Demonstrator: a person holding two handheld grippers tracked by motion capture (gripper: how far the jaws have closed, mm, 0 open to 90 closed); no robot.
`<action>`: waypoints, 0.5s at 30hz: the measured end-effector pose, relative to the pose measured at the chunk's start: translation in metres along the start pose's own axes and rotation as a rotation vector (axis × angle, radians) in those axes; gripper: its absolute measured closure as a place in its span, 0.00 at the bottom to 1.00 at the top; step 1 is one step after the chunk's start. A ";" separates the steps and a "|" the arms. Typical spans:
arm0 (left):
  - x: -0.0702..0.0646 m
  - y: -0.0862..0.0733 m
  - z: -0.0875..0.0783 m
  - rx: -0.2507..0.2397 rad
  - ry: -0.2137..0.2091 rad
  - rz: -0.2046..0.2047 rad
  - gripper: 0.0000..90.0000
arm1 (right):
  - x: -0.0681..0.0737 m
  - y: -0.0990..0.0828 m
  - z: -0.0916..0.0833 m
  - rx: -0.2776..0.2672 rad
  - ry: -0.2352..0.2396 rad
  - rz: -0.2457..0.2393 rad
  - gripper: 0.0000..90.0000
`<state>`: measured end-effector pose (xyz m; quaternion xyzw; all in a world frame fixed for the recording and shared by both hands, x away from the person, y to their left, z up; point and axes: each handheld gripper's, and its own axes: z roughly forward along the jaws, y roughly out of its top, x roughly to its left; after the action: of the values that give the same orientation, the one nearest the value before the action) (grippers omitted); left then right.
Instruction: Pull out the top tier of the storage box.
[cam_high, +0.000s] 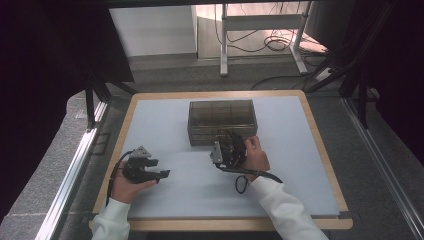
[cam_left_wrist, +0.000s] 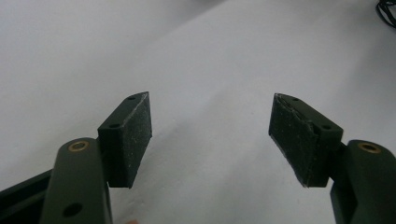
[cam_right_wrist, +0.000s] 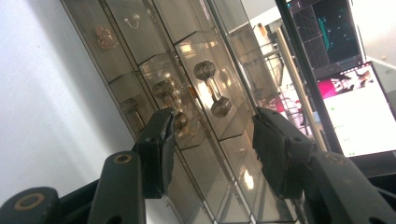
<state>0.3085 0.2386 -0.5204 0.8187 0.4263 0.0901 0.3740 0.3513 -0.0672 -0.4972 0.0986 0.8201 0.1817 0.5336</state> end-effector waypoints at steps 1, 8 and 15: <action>0.000 0.000 0.000 0.000 0.000 0.000 0.34 | 0.000 0.001 0.000 -0.003 0.001 -0.006 0.55; 0.001 0.000 -0.001 -0.003 0.000 -0.001 0.34 | 0.001 0.005 0.003 -0.005 -0.006 -0.024 0.56; 0.001 0.000 -0.001 -0.001 0.001 0.000 0.34 | 0.004 0.007 0.008 0.008 -0.015 -0.052 0.59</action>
<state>0.3083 0.2399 -0.5201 0.8184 0.4265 0.0904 0.3744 0.3563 -0.0577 -0.5004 0.0805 0.8191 0.1639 0.5439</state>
